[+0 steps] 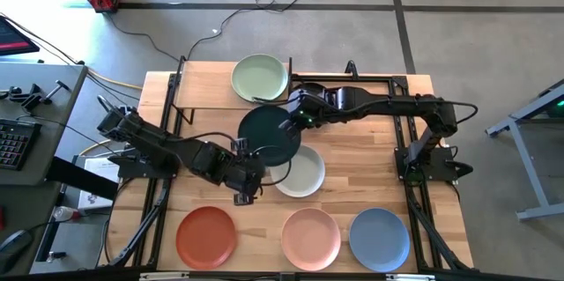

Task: Place and stack plates onto a shelf
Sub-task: Stack the dark blue plate on top of the green plate on the shelf

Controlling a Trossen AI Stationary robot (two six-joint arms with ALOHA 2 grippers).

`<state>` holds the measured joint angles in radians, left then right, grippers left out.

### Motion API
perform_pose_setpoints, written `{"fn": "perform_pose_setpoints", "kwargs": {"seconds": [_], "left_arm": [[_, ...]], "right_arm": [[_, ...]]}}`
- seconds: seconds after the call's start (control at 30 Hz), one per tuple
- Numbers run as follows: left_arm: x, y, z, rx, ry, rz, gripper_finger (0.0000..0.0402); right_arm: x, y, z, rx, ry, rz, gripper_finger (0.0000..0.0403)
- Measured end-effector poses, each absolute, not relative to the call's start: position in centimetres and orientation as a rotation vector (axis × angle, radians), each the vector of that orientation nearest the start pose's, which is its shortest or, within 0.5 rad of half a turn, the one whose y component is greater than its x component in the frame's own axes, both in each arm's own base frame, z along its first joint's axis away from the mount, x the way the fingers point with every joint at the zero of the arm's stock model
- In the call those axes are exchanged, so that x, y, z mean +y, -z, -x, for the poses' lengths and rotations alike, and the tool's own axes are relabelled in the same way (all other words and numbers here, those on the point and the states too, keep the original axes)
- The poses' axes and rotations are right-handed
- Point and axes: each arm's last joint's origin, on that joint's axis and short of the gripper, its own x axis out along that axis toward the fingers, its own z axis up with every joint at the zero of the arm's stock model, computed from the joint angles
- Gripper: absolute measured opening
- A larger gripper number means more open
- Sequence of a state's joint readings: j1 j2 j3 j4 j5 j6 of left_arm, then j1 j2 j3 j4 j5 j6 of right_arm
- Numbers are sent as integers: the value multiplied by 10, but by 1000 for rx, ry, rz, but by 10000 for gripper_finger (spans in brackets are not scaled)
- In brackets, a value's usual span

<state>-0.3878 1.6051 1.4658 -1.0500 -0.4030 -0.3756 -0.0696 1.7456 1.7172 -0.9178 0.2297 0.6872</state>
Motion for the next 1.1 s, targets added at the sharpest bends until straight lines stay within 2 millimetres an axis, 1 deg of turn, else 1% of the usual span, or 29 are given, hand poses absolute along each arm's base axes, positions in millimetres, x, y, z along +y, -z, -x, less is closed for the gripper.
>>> {"fn": "perform_pose_setpoints", "kwargs": {"seconds": [0.13, 0.27, 0.47, 0.63, 0.73, 0.87, 1.1], "left_arm": [[-110, -306, -295, 1067, -216, -106, 106], [-111, -308, -293, 1048, -236, -130, 98], [-107, -315, -288, 991, -304, -276, 86], [-98, -324, -284, 944, -404, -386, 81], [-88, -330, -280, 924, -464, -418, 81], [-70, -340, -274, 895, -566, -425, 80], [-37, -361, -259, 849, -706, -380, 80]], "right_arm": [[-44, -339, -366, 810, 602, -554, 1], [-62, -339, -364, 817, 601, -566, 1], [-94, -340, -358, 804, 614, -576, 0], [-127, -346, -357, 698, 583, -614, 0], [-148, -353, -355, 597, 562, -651, 0], [-174, -362, -351, 470, 543, -676, 0], [-213, -381, -341, 231, 550, -680, 0]]}}
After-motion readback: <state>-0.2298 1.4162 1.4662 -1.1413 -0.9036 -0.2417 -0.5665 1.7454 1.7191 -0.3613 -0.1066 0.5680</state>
